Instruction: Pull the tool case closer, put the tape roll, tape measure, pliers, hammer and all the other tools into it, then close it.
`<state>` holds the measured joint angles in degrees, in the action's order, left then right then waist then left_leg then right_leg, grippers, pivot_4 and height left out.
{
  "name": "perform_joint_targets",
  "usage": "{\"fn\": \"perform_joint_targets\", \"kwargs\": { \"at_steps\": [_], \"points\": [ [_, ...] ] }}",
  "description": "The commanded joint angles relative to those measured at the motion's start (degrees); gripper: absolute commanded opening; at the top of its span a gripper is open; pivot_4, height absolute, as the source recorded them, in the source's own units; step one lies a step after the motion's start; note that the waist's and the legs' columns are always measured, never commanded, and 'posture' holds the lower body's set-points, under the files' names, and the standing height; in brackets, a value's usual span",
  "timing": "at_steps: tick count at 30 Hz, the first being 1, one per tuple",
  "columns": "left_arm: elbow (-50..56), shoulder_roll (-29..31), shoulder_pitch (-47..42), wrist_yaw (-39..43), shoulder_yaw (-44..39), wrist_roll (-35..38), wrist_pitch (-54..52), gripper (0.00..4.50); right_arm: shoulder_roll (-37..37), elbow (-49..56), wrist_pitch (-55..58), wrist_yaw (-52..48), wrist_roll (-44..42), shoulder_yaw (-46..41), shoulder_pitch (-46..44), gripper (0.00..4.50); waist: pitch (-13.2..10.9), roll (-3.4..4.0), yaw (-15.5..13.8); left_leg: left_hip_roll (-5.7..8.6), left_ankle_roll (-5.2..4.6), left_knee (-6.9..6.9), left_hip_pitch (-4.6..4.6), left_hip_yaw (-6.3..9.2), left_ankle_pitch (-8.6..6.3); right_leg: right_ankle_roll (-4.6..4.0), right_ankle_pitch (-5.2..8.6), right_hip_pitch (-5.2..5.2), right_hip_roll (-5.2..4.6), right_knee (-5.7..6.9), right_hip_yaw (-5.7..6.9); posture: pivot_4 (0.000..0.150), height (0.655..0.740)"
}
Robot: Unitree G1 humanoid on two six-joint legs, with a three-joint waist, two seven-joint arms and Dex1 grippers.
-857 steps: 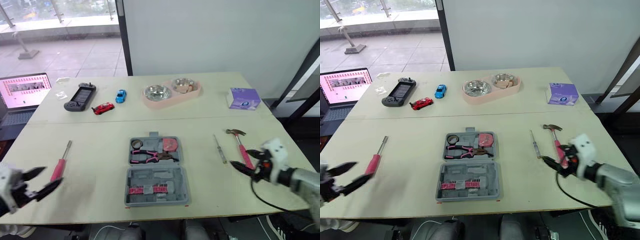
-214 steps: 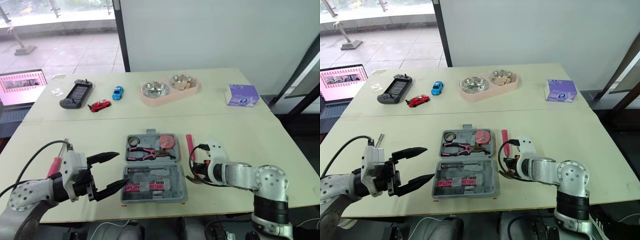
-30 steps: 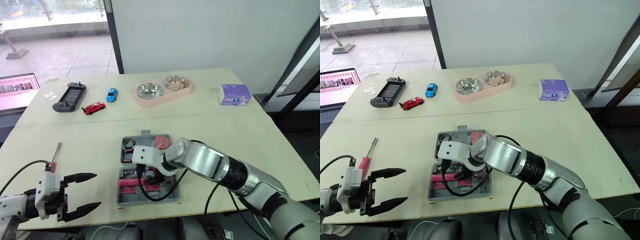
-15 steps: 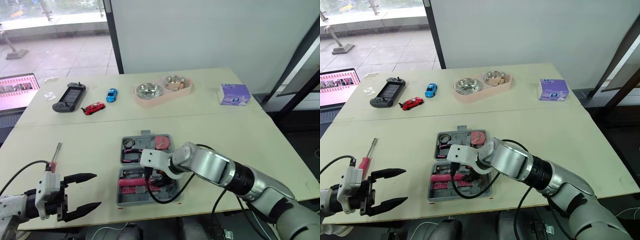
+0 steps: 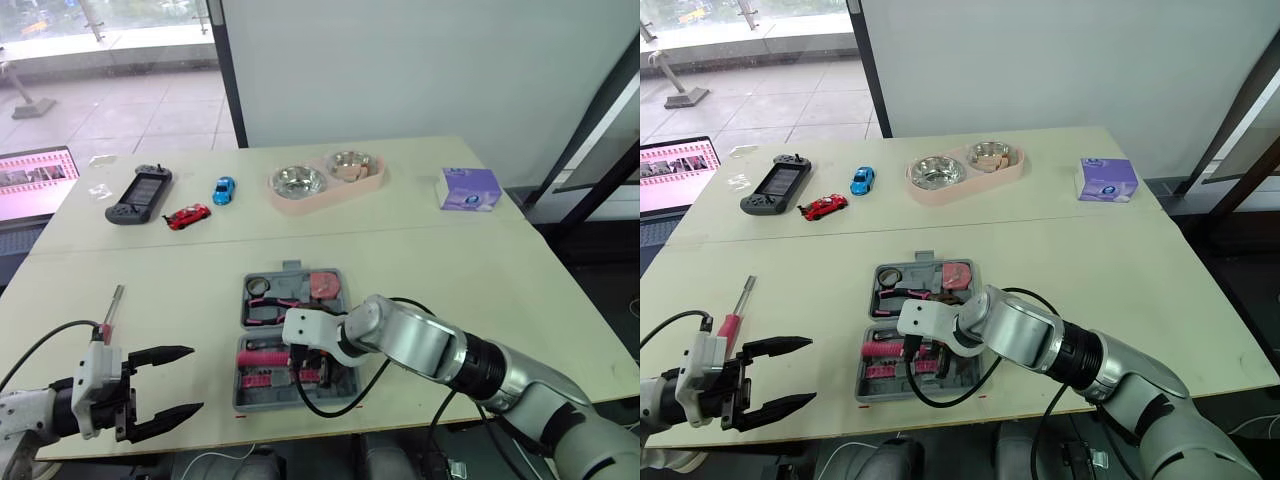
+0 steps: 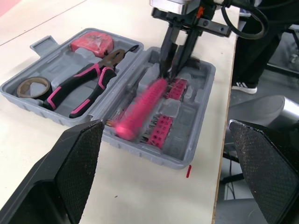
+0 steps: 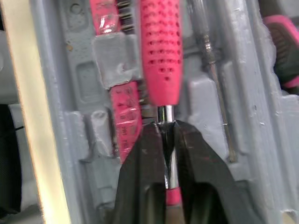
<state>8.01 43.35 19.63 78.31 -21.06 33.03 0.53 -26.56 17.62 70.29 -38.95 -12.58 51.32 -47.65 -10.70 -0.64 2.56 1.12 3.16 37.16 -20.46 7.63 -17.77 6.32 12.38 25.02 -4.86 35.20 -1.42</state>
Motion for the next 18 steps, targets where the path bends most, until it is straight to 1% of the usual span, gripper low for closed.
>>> {"fn": "perform_joint_targets", "kwargs": {
  "at_steps": [1,6,9,15,18],
  "points": [
    [1.6,0.39,0.2,-0.12,-0.48,0.61,-0.16,4.5,0.29,0.49,-0.6,-0.5,0.49,-0.49,-0.18,0.06,0.0,0.0,0.0,0.0,0.0,0.0,0.0,0.0,0.0,0.0,0.0,0.0,0.0,0.0,0.0,0.15,0.736],
    [1.75,0.43,0.11,-0.3,-0.44,0.57,-0.45,4.5,-0.03,0.86,-1.55,-1.17,0.93,-0.74,-0.42,0.06,0.0,0.0,0.0,0.0,0.0,0.0,0.0,0.0,0.0,0.0,0.0,0.0,0.0,0.0,0.0,0.15,0.736],
    [1.79,0.48,0.14,-0.34,-0.4,0.49,-0.53,4.5,-0.82,1.89,-2.78,-2.9,1.02,-1.11,-2.07,0.06,0.0,0.0,-0.01,0.0,0.0,0.0,0.0,0.0,0.0,0.0,0.0,0.0,0.0,0.0,0.0,0.15,0.736],
    [1.89,0.58,0.14,-0.5,-0.35,0.52,-0.75,4.5,-2.37,2.43,-1.58,-6.79,1.29,0.7,-7.52,0.06,-0.01,0.02,0.0,0.0,0.0,0.0,0.0,0.01,0.0,0.0,0.0,0.02,0.0,0.0,0.0,0.15,0.736],
    [1.79,0.49,0.27,-0.6,-0.32,0.47,-0.74,4.5,-3.61,2.95,0.88,-10.3,0.44,3.59,-11.69,0.06,-0.02,0.03,0.0,0.0,0.0,0.0,-0.03,0.0,0.0,0.0,0.0,0.03,0.0,-0.02,0.0,0.15,0.736]
  ]
}}
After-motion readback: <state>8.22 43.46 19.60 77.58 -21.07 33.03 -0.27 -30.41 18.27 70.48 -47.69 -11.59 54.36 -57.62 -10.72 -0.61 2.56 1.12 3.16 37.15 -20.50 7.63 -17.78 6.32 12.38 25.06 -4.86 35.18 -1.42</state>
